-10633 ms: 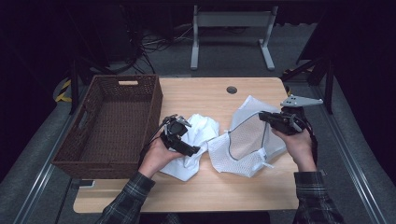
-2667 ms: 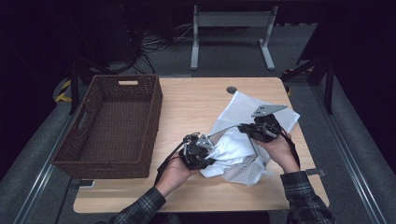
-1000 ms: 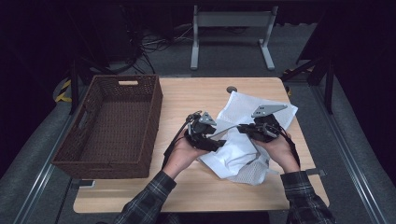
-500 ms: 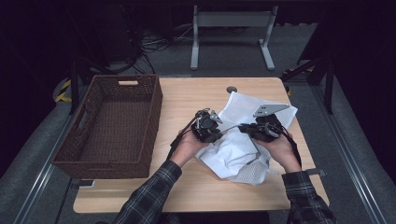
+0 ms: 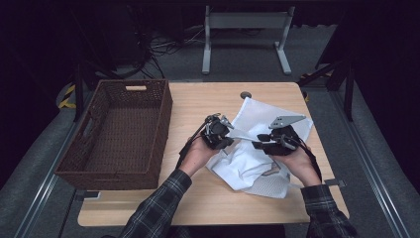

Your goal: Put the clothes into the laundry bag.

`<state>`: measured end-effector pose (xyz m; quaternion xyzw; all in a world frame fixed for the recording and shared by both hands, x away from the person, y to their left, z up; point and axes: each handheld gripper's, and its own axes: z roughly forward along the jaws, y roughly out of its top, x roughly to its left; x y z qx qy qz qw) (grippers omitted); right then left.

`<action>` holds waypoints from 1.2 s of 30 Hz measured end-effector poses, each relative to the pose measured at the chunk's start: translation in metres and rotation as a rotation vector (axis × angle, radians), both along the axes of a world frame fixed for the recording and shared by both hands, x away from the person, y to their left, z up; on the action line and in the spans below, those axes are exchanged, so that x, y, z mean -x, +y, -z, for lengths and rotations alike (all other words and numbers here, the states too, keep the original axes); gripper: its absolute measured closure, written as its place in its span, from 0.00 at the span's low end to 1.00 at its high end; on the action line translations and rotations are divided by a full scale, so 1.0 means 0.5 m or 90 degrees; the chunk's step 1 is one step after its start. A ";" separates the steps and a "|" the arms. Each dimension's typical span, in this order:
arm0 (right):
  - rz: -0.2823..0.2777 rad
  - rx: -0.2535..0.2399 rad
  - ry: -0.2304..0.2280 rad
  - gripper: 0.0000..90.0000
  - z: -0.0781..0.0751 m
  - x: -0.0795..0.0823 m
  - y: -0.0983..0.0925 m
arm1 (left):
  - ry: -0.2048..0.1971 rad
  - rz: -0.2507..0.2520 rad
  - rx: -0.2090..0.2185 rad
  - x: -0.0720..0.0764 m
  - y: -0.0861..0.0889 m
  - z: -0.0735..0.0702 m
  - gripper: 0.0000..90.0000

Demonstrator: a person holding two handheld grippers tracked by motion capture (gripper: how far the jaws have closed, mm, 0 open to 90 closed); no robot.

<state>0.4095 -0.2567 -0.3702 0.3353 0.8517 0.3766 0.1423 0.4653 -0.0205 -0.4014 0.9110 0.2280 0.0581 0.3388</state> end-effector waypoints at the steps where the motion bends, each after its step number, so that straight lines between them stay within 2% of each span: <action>1: 0.004 0.002 0.003 0.56 0.004 0.006 -0.004 | 0.002 -0.002 0.000 0.000 0.000 0.000 0.99; 3: 0.012 0.015 0.006 0.51 0.014 0.024 -0.017 | 0.005 -0.001 -0.001 -0.001 0.000 -0.001 0.99; 10: 0.039 0.041 0.017 0.48 0.044 0.087 -0.066 | 0.007 -0.003 0.000 -0.001 0.000 -0.001 0.99; 14: 0.058 0.081 0.018 0.49 0.071 0.114 -0.081 | 0.005 -0.001 -0.001 -0.001 0.000 -0.002 0.99; 16: 0.064 0.095 0.021 0.56 0.081 0.119 -0.088 | 0.006 -0.002 -0.001 0.000 -0.001 -0.003 0.99; 18: 0.065 0.100 0.032 0.66 0.087 0.118 -0.095 | 0.004 -0.003 -0.001 0.000 0.000 -0.003 0.99; 21: 0.071 0.095 0.034 0.86 0.087 0.113 -0.105 | 0.006 0.001 -0.001 0.002 0.002 -0.005 0.99; 23: 0.074 0.088 0.029 0.92 0.084 0.110 -0.109 | 0.012 0.001 -0.002 0.008 0.006 -0.008 0.99; 25: 0.077 0.087 0.027 0.95 0.082 0.108 -0.112 | 0.015 0.003 0.001 0.013 0.009 -0.009 0.99; 29: 0.083 0.078 0.022 0.97 0.079 0.084 -0.123 | 0.025 0.014 0.003 0.029 0.020 -0.009 0.99; 36: 0.090 0.047 -0.005 0.97 0.069 0.017 -0.125 | 0.046 0.025 0.023 0.056 0.040 -0.005 0.99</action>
